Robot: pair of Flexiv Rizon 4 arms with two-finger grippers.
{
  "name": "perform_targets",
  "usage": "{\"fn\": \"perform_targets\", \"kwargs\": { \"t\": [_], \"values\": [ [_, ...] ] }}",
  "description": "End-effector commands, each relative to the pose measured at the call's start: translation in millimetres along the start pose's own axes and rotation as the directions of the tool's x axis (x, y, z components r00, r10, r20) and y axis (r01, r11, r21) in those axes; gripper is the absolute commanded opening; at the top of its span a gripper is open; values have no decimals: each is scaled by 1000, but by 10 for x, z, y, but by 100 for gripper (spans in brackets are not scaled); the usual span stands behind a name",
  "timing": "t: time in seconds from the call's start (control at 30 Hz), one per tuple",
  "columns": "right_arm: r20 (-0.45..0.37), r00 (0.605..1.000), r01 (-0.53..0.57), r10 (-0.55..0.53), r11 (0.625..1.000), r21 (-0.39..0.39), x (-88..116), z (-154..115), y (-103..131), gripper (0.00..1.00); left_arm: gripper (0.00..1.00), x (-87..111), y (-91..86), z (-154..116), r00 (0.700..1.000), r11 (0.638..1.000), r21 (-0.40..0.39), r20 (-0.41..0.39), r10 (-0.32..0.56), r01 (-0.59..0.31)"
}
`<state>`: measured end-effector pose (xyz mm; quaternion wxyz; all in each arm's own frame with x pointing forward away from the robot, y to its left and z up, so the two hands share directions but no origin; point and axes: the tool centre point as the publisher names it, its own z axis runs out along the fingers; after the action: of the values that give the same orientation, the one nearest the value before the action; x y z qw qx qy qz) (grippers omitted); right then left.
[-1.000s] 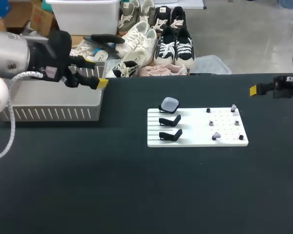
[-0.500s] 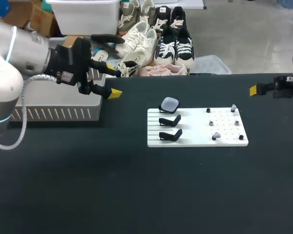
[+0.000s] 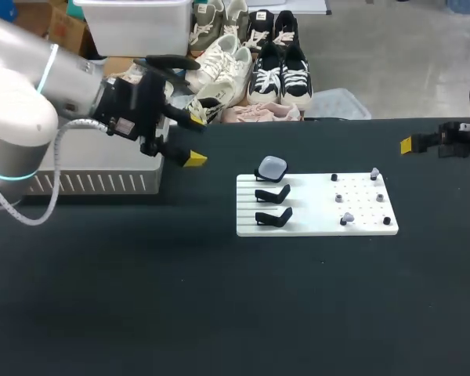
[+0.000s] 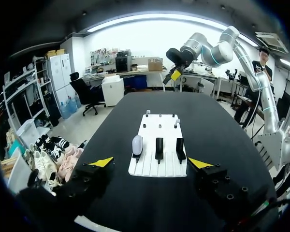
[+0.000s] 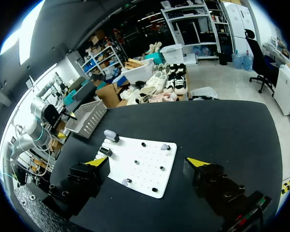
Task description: Pick up each earbud case from the left stands, insert the matching earbuds, close the lid, and place the case in the box.
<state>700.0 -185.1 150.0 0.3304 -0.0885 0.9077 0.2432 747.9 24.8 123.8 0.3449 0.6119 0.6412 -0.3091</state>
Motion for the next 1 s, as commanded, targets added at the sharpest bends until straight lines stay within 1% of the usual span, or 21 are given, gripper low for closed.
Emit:
{"fn": "perform_targets", "kwargs": {
  "t": [0.03, 0.2, 0.3, 0.4, 0.43, 0.47, 0.53, 0.63, 0.67, 0.73, 0.8, 0.83, 0.87, 0.9, 1.0],
  "values": [
    [0, 1000, 0, 0, 1000, 0, 0, 0, 0, 100, 100, 42, 135, 160, 1000, 996, 89, 2, -5, 5],
    [0, 1000, 0, 0, 1000, 0, 0, 0, 0, 100, 100, 86, 197, 338, 1000, 996, 82, 1, -30, 30],
    [0, 1000, 0, 0, 1000, 0, 0, 0, 0, 100, 96, 77, 195, 432, 1000, 996, 82, 6, -31, 30],
    [0, 1000, 0, 0, 1000, 0, 0, 0, 0, 100, 96, 71, 200, 534, 999, 996, 84, 11, -33, 32],
    [0, 1000, 0, 0, 1000, 0, 0, 0, 0, 100, 94, 68, 204, 563, 999, 996, 86, 13, -33, 32],
    [0, 1000, 0, 0, 1000, 0, 0, 0, 0, 100, 79, 24, 244, 715, 998, 995, 91, 29, -51, 48],
    [0, 1000, 0, 0, 1000, 0, 0, 0, 0, 100, 79, 15, 257, 750, 998, 995, 90, 35, -50, 47],
    [0, 1000, 0, 0, 1000, 0, 0, 0, 0, 100, 73, 20, 295, 832, 997, 995, 87, 44, -58, 54],
    [0, 1000, 0, 0, 1000, 0, 0, 0, 0, 100, 67, 20, 308, 860, 997, 994, 86, 48, -66, 61],
    [0, 1000, 0, 0, 1000, 0, 0, 0, 0, 100, 62, 17, 313, 887, 996, 994, 86, 53, -71, 66],
    [0, 1000, 0, 0, 1000, 0, 0, 0, 0, 100, 66, 22, 298, 929, 996, 994, 89, 60, -70, 65],
    [0, 1000, 0, 0, 1000, 0, 0, 0, 0, 100, 71, 27, 288, 948, 996, 994, 90, 64, -67, 61],
    [0, 1000, 0, 0, 1000, 0, 0, 0, 0, 100, 79, 33, 279, 963, 996, 994, 91, 68, -65, 58],
    [0, 1000, 0, 0, 1000, 0, 0, 0, 0, 100, 82, 36, 275, 968, 995, 994, 92, 70, -64, 57],
    [0, 1000, 0, 0, 1000, 0, 0, 0, 0, 100, 89, 68, 241, 999, 995, 994, 94, 78, -64, 56]
  ]
}}
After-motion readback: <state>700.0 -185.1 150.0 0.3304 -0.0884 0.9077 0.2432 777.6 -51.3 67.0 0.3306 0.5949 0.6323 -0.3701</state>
